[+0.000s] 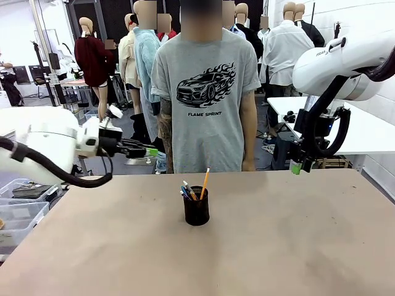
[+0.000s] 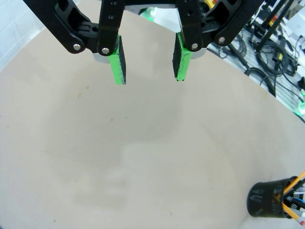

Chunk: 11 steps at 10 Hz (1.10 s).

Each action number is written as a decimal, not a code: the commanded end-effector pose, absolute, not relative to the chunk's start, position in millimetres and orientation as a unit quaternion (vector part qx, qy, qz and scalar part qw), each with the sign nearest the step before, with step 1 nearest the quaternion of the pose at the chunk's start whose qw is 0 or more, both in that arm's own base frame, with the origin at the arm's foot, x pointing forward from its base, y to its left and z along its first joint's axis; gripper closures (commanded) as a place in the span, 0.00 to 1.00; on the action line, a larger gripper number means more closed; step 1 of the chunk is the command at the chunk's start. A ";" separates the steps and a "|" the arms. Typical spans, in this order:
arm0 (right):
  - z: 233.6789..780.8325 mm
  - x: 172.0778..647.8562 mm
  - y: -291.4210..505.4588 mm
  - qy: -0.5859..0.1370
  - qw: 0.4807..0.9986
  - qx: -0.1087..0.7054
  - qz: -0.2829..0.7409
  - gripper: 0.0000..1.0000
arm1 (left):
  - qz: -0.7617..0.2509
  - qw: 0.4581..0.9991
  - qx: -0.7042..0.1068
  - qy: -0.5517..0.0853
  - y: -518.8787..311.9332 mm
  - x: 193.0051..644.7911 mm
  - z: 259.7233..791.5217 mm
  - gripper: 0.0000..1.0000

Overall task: Place the pens into the pen holder.
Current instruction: Pick up a writing instrument from the table and place it into the Pen holder.

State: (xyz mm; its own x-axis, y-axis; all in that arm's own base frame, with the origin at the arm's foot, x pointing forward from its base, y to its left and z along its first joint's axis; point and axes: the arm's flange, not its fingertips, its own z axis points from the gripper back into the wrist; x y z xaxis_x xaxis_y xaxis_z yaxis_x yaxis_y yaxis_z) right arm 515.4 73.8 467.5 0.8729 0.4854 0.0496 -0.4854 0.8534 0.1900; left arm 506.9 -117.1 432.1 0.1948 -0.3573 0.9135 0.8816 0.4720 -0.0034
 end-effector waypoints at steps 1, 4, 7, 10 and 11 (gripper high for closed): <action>467.7 514.9 74.4 -0.001 0.960 0.110 0.258 0.48 | -0.418 0.784 -0.221 -0.402 -99.6 486.5 455.8 0.65; 467.7 514.9 74.4 -0.001 0.960 0.110 0.258 0.48 | -0.372 0.875 -0.125 -0.284 -62.6 478.1 476.0 0.65; 467.7 514.9 74.4 -0.001 0.960 0.110 0.258 0.48 | -0.377 0.909 -0.038 -0.176 -45.1 466.9 478.5 0.65; 467.7 514.9 74.4 -0.001 0.960 0.110 0.258 0.48 | -0.373 0.920 -0.014 -0.121 -42.1 460.0 468.5 0.65; 467.7 514.9 74.4 -0.001 0.960 0.110 0.258 0.48 | -0.377 0.919 -0.009 -0.111 -42.2 457.0 463.6 0.65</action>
State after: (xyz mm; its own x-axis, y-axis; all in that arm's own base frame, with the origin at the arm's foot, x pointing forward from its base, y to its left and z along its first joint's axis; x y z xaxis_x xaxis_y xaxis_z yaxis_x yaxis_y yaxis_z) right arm 515.3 74.0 467.5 0.8726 0.4859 0.0498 -0.4859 0.8531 0.1899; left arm 455.4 -41.0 462.7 0.6855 -0.6916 0.2274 0.6960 0.7142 0.0739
